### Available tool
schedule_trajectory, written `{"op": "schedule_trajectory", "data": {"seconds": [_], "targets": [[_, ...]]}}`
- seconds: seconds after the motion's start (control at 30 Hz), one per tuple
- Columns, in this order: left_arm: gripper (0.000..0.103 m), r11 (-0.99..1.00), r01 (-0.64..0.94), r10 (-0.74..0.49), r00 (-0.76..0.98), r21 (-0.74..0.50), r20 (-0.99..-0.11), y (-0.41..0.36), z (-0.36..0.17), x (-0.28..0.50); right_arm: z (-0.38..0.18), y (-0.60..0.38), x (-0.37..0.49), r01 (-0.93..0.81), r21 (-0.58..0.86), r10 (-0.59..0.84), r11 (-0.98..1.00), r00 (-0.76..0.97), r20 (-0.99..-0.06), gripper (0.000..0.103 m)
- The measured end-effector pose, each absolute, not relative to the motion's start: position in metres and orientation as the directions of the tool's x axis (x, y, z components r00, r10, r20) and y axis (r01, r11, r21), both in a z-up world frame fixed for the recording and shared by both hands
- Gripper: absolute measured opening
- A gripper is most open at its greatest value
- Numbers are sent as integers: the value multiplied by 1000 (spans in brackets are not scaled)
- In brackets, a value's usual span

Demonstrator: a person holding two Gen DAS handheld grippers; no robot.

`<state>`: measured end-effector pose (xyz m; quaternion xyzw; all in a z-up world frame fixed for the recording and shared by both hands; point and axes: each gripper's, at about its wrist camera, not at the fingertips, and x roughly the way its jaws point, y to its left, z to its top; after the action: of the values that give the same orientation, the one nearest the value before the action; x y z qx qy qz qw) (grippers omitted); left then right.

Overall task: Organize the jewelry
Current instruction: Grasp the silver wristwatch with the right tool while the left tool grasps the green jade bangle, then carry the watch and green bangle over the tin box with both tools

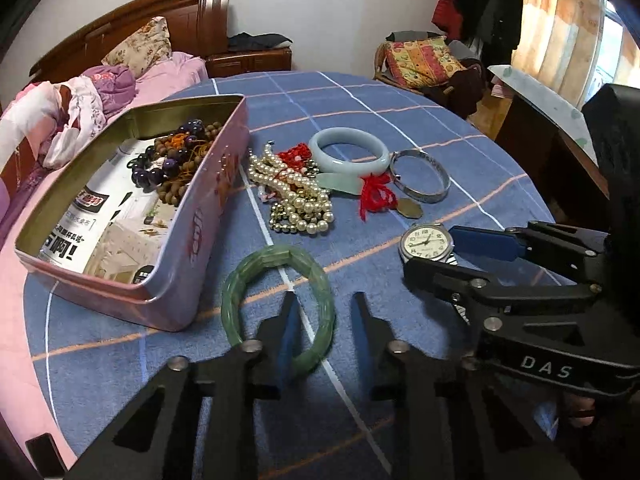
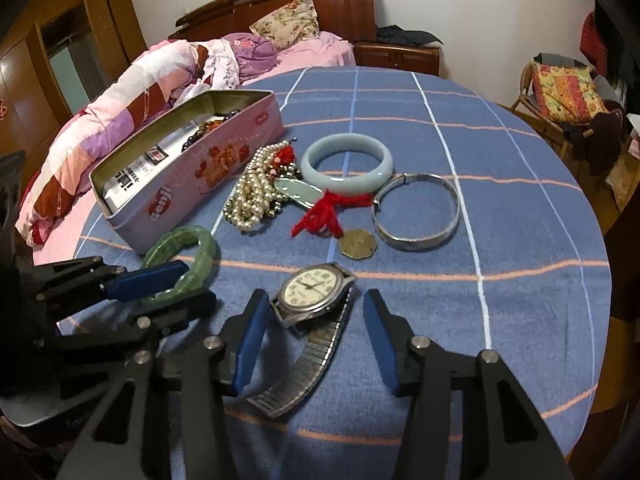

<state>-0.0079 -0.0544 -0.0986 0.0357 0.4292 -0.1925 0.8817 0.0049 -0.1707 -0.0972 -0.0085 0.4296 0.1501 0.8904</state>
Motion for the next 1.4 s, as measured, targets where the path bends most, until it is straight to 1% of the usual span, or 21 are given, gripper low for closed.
{"op": "schedule_trajectory", "data": {"seconds": [0.07,0.1,0.2,0.4,0.73,0.93,1.0,1.03,1.4], "targets": [[8,919,381,-314,553,-102,-771,-56,-99,-10,-97,-168,4,-285,102,258,953,586,-768,45],[8,919,383,-314,554,-99,-771,-56,-99,-10,-97,-168,4,-291,98,258,952,586,-768,42],[7,917,386,-319,556,-101,-768,-57,-98,-11,-97,-168,4,-295,107,268,949,585,-765,39],[6,915,390,-325,568,-101,-756,-56,-94,-12,-95,-170,4,-288,134,285,948,585,-759,36],[6,918,381,-331,590,-108,-736,-51,-88,-9,-95,-171,5,-288,136,286,948,586,-758,35],[6,928,363,-305,605,-86,-736,-51,-86,-6,-91,-172,4,-282,136,284,950,594,-752,32],[6,930,358,-299,609,-82,-735,-50,-85,-5,-91,-172,4,-282,138,286,949,593,-752,26],[6,932,355,-295,611,-79,-735,-50,-85,-5,-91,-172,4,-281,138,286,950,596,-750,25],[6,940,337,-263,632,-47,-729,-50,-83,-4,-91,-171,2,-275,134,280,952,605,-745,24]]}}
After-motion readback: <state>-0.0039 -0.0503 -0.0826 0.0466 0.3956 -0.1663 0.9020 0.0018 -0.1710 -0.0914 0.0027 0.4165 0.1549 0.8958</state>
